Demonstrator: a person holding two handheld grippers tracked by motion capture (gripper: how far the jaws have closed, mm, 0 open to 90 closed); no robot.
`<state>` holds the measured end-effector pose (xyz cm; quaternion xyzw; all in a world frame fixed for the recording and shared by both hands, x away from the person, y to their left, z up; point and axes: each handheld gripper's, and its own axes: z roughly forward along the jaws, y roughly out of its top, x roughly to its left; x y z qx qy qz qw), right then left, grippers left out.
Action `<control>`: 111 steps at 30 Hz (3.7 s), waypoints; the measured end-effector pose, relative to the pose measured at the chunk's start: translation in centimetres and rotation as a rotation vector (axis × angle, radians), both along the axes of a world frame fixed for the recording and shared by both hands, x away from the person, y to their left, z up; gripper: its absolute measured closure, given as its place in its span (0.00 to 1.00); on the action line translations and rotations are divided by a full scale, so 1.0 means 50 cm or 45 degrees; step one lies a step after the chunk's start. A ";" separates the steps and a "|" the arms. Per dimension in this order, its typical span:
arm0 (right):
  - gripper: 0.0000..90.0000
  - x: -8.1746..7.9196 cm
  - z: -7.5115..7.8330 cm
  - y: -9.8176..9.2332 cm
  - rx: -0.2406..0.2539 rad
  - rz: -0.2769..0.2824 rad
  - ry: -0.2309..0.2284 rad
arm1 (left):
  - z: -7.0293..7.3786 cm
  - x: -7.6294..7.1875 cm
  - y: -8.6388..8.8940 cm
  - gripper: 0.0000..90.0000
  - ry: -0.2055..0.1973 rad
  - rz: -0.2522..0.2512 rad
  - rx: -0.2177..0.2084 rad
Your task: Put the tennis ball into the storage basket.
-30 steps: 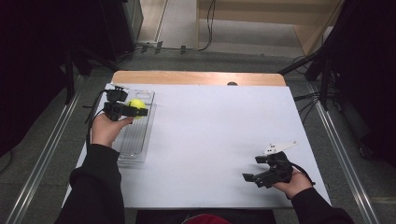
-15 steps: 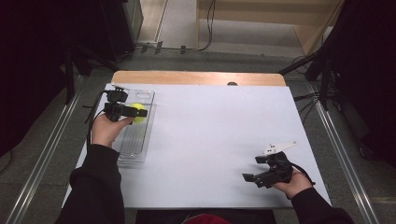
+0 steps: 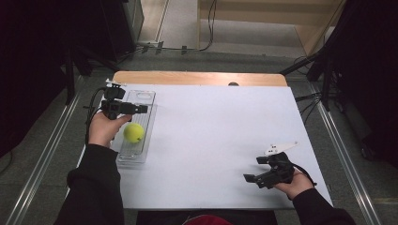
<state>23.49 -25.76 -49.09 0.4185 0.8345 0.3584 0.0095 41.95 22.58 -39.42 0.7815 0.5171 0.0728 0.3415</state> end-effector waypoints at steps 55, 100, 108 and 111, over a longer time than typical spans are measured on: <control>0.06 -0.002 0.004 -0.004 0.007 -0.010 -0.007 | -0.002 -0.083 -0.104 0.27 0.014 -0.354 -0.089; 0.06 -0.002 0.005 -0.007 0.013 -0.035 -0.008 | -0.072 -0.166 -0.125 0.27 0.023 -0.462 -0.064; 0.06 -0.002 0.005 -0.006 0.010 -0.037 -0.007 | -0.084 -0.186 -0.124 0.27 -0.003 -0.489 -0.039; 0.06 -0.002 0.004 -0.006 0.008 -0.035 -0.006 | -0.088 -0.192 -0.123 0.27 -0.002 -0.485 -0.060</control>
